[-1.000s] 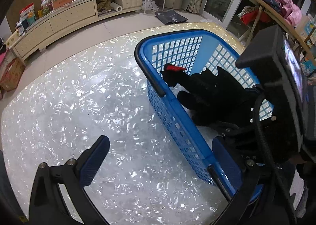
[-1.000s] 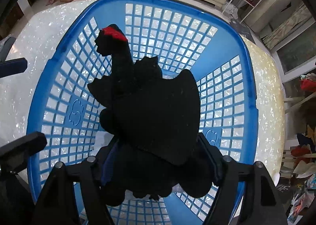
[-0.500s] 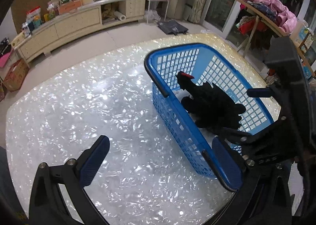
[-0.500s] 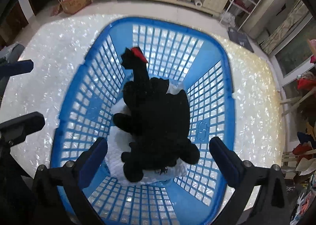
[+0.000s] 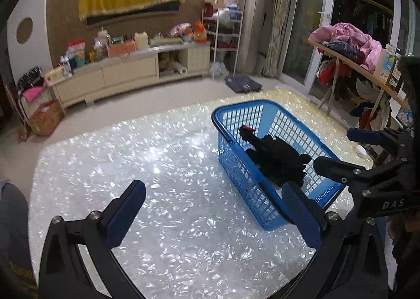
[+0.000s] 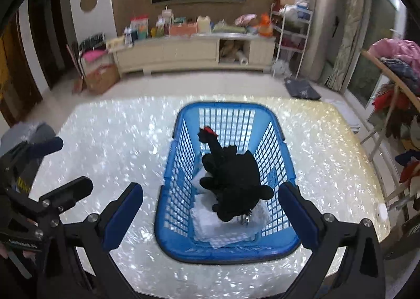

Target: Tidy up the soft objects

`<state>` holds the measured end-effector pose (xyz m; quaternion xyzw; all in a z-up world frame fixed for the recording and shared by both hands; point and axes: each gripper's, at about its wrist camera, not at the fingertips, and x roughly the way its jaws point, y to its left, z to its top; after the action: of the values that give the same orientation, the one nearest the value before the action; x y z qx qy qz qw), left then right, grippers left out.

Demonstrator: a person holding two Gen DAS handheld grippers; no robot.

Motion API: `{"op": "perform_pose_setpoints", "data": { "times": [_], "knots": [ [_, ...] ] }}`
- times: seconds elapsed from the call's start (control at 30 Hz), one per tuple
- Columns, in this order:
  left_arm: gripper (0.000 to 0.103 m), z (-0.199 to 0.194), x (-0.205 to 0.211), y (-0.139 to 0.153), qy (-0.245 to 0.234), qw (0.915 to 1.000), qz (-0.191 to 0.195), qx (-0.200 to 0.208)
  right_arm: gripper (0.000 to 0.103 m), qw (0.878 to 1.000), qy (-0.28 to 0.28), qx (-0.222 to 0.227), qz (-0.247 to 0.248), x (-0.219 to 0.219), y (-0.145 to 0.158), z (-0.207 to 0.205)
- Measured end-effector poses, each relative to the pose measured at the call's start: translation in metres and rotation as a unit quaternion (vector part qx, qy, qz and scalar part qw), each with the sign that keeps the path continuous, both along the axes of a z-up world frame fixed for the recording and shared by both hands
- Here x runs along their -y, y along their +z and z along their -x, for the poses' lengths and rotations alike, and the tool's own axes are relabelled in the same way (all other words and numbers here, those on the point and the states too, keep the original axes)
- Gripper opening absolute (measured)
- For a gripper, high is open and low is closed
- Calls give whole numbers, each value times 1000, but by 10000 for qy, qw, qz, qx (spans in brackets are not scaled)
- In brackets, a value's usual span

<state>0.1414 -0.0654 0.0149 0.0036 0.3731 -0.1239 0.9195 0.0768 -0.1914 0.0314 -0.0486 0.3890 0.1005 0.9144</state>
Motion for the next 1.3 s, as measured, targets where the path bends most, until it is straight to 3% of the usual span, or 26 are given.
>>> {"op": "perform_pose_setpoints", "data": {
  "times": [0.13, 0.47, 1.3],
  "knots": [
    [103, 27, -8, 17, 134, 9993, 118, 339, 103, 9986, -156, 478, -145, -20, 6, 22],
    [103, 74, -28, 48, 440, 9942, 315, 926, 103, 9908, -397, 1265, -287, -25, 12, 54],
    [103, 97, -31, 42, 442, 9935, 453, 949, 103, 9927, -345, 1138, -199, -25, 1, 55]
  ]
}}
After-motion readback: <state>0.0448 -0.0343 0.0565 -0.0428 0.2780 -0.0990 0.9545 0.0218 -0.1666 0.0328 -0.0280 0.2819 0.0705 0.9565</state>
